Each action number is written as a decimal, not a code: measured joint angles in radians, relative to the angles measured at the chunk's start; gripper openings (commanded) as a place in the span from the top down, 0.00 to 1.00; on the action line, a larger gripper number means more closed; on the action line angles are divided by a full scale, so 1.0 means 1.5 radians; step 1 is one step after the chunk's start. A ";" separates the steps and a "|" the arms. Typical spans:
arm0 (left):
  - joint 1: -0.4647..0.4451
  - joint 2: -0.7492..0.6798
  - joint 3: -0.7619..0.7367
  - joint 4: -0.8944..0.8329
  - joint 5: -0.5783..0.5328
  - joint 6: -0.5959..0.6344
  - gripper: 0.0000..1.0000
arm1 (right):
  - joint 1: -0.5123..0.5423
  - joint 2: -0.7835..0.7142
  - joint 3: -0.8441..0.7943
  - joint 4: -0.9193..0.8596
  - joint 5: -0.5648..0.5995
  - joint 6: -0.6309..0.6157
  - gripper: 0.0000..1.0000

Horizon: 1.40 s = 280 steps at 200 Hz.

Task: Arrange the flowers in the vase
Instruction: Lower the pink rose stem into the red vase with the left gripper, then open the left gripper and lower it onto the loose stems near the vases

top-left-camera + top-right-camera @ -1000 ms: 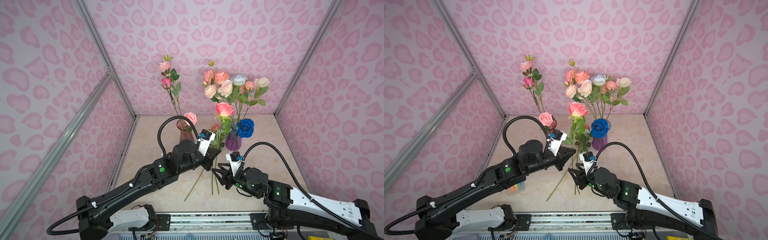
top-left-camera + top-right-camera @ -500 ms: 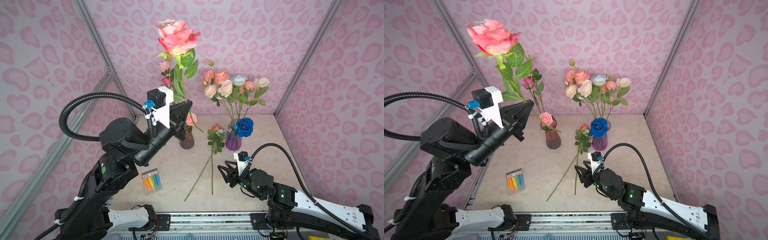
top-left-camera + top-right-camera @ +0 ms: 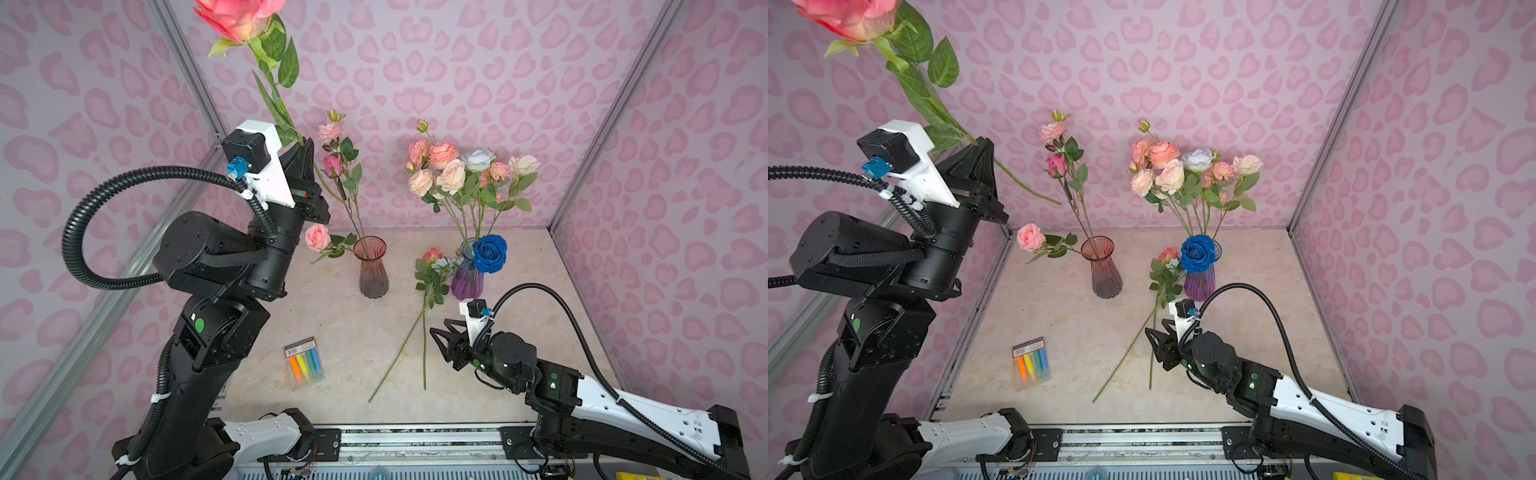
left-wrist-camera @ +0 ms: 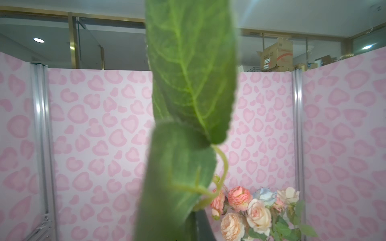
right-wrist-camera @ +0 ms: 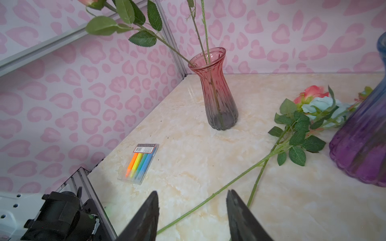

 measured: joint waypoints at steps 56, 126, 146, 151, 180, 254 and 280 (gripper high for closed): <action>0.073 0.160 0.088 -0.007 0.077 -0.050 0.96 | -0.018 -0.011 -0.001 0.001 -0.008 0.000 0.47; 0.113 0.268 -0.043 -0.026 0.073 -0.104 0.96 | -0.062 -0.037 -0.037 0.003 -0.028 0.004 0.47; 0.113 0.268 -0.082 -0.019 0.068 -0.121 0.97 | -0.080 -0.037 -0.038 0.002 -0.035 0.008 0.47; 0.113 0.267 -0.092 -0.014 0.066 -0.126 0.97 | -0.084 -0.037 -0.038 0.003 -0.041 0.008 0.47; 0.113 0.260 -0.164 0.000 0.055 -0.144 0.93 | -0.102 -0.036 -0.039 0.003 -0.056 0.008 0.47; 0.117 0.240 -0.231 -0.008 0.014 -0.182 0.44 | -0.109 -0.027 -0.036 0.003 -0.078 0.009 0.47; 0.117 0.202 -0.225 -0.016 0.006 -0.196 0.40 | -0.109 -0.028 -0.036 0.003 -0.080 0.014 0.46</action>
